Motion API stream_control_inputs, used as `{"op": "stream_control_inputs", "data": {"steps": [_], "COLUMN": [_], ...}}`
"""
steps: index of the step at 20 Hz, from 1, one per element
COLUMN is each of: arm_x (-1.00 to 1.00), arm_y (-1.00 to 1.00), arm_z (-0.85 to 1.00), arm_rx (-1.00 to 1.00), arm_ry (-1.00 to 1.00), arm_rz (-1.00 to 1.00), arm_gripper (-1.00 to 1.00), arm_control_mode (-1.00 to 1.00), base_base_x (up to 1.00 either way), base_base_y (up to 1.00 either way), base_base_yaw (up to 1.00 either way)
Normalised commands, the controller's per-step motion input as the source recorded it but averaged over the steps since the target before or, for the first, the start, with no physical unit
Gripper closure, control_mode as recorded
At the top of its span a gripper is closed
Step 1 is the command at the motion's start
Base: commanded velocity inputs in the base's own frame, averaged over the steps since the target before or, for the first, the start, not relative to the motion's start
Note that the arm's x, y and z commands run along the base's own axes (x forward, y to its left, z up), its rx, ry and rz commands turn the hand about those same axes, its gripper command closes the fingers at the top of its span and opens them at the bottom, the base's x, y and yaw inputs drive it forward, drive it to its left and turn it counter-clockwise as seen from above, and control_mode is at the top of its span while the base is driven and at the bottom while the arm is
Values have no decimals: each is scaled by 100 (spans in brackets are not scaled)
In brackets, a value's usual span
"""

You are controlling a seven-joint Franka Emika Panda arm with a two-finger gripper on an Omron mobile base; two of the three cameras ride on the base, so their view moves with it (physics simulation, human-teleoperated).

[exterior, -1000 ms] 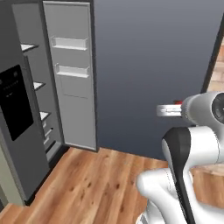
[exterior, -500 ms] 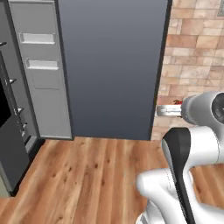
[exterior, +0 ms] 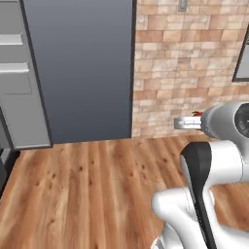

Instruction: Place the cold items (bell pepper and tangerine) from the fridge in one tupperware on the dining counter. Place the warm items (kebab skewer and hot dog) in the stove area in another tupperware.

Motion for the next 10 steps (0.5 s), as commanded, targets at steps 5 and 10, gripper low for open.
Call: {"op": "stream_control_inputs", "data": {"steps": [5, 10], "arm_x": [0, 0], "arm_y": [0, 0], "arm_z": [0, 0], "arm_rx": [0, 0], "arm_ry": [0, 0], "arm_rz": [0, 0], "arm_gripper": [100, 100], "arm_control_mode": [100, 100], "base_base_x": [-100, -100], "base_base_y": [0, 0], "base_base_yaw": [-40, -37]}}
